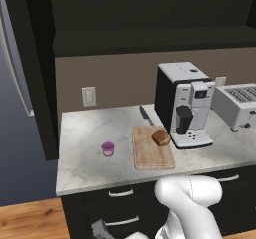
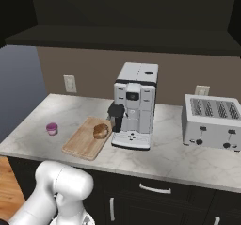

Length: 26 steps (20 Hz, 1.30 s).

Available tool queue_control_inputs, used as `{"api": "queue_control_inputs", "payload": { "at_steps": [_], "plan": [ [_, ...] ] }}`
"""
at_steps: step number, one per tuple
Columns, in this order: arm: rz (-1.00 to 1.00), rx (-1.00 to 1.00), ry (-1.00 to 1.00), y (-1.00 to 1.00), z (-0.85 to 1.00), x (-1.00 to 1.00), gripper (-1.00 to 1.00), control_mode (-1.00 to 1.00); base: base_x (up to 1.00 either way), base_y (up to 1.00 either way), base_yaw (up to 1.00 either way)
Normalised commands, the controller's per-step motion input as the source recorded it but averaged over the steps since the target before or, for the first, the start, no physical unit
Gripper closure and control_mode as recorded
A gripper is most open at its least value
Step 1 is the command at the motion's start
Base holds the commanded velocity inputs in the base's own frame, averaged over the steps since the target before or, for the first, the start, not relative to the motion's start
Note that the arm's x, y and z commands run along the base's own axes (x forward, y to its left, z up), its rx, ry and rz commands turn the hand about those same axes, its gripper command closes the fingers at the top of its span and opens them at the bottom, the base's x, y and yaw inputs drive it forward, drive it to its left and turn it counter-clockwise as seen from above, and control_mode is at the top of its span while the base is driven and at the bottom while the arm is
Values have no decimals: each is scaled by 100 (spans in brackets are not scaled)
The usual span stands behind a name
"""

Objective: Pick the bread, place it on the cutting board, pick the jam, place it on the counter, and close the cabinet.

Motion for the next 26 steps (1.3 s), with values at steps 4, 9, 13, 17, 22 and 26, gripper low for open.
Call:
{"api": "queue_control_inputs", "payload": {
  "at_steps": [4,9,13,17,22,26],
  "plan": [
    [0,0,-5,33,0,15,-100,-100,0,0,0],
    [-1,0,-5,32,0,25,-100,-100,0,0,0],
    [-6,0,-4,23,0,34,-100,-100,0,0,0],
    [-11,0,-4,18,0,38,-100,-100,0,0,0],
    [-15,0,-8,17,0,35,-100,-100,0,0,0],
    [-14,1,-11,16,0,24,-100,-100,0,0,0]
  ]
}}
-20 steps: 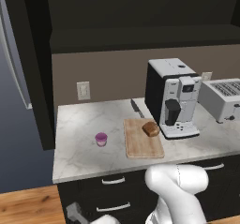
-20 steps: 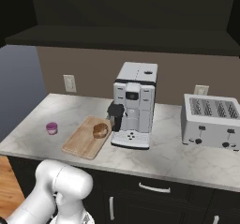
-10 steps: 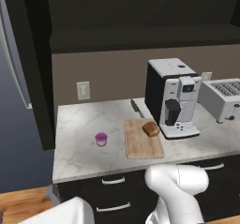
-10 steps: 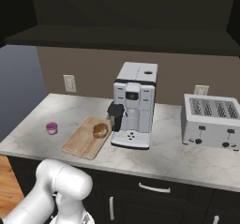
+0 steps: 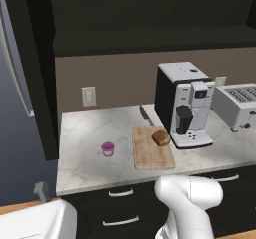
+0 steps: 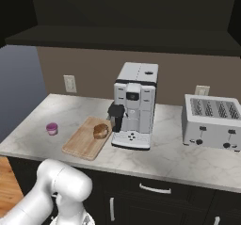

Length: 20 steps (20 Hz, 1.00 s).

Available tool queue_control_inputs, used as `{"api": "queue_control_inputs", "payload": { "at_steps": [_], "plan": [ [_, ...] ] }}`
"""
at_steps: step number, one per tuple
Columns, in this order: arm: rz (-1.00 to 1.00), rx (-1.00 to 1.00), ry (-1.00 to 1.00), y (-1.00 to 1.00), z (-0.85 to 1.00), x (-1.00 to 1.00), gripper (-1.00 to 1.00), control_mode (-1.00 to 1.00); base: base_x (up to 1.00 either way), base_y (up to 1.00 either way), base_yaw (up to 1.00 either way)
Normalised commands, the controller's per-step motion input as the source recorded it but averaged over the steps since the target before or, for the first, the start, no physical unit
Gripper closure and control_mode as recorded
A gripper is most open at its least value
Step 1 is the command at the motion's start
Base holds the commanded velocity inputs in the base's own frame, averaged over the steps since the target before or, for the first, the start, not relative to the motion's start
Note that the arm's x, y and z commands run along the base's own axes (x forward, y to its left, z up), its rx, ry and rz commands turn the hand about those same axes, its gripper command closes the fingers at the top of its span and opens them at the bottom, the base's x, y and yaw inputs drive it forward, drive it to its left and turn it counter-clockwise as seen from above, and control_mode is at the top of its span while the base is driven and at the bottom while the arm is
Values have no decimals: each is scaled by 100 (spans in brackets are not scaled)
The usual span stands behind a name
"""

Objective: Pick the bread, place it on the cutting board, pick the jam, place it on the counter, and close the cabinet.

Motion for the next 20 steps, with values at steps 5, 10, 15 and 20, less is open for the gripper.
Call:
{"api": "queue_control_inputs", "payload": {
  "at_steps": [5,10,15,20],
  "plan": [
    [-14,1,-15,17,1,20,-100,-100,0,0,0],
    [-12,2,-12,9,0,28,-100,-100,0,0,0],
    [-9,4,-9,3,1,44,-100,-100,0,0,0],
    [-7,4,-7,1,1,47,-100,-100,0,0,0]
  ]
}}
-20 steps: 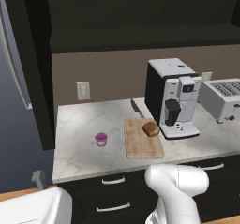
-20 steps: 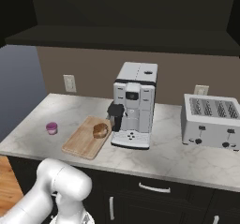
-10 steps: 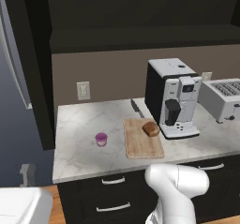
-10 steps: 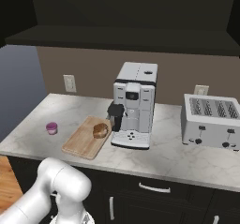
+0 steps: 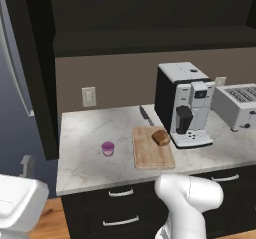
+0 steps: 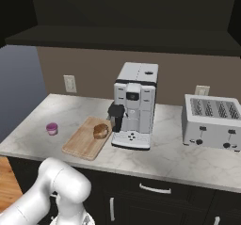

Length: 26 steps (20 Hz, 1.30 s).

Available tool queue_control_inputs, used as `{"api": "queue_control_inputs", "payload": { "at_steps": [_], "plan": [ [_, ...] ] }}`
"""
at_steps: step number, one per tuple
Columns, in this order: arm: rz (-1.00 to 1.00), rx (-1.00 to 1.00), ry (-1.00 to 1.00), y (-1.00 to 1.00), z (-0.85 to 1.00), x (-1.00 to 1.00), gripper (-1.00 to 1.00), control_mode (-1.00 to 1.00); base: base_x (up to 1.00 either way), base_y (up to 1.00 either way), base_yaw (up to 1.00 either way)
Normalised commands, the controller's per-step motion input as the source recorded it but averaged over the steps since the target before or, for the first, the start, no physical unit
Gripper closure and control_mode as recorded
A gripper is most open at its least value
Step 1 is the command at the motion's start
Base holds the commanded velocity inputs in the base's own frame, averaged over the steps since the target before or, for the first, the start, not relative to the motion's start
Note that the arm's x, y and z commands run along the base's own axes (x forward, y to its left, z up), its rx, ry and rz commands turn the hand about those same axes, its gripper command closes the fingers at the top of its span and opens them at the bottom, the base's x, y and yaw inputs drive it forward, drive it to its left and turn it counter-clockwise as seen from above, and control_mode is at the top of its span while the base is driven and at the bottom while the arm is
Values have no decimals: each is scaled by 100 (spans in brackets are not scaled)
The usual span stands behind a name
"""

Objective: Pick the bread, place it on the cutting board, pick the jam, place it on the counter, and close the cabinet.

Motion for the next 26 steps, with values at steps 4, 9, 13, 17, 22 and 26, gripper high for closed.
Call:
{"api": "queue_control_inputs", "payload": {
  "at_steps": [4,9,13,17,22,26],
  "plan": [
    [-5,4,-7,7,4,42,-100,-100,0,0,0],
    [-4,4,-7,8,4,43,-100,-100,0,0,0],
    [-4,2,-6,14,0,38,-100,-100,0,0,0],
    [-2,1,-1,0,1,24,-100,-100,0,0,0],
    [0,2,0,-19,1,18,-100,-100,0,0,0],
    [0,4,0,-34,12,7,-100,-100,0,0,0]
  ]
}}
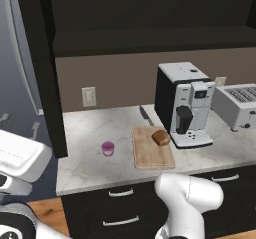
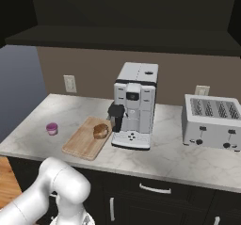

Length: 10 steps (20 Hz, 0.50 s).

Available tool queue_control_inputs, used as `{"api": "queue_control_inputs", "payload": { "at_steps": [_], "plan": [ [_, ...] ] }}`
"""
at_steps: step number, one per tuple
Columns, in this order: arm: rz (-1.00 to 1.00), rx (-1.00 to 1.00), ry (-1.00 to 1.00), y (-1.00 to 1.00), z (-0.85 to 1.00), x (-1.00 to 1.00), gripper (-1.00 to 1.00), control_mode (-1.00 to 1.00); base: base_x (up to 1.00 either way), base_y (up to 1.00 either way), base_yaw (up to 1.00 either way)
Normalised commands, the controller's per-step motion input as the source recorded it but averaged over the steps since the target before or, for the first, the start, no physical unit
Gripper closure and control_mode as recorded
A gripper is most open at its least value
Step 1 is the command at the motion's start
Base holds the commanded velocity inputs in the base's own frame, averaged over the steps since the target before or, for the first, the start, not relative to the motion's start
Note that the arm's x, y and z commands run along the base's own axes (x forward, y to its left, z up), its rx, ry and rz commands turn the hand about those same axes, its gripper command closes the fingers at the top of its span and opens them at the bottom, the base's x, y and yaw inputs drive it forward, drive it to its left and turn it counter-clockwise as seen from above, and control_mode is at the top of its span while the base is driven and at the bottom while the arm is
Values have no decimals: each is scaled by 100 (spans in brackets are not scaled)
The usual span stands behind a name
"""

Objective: Pick the bread, place it on the cutting board, pick the jam, place it on the counter, and close the cabinet.

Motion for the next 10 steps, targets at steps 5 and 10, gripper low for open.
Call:
{"api": "queue_control_inputs", "payload": {
  "at_steps": [5,10],
  "plan": [
    [0,5,0,-42,14,0,-100,-100,0,0,0],
    [0,3,0,-49,11,9,-100,-100,0,0,0]
  ]
}}
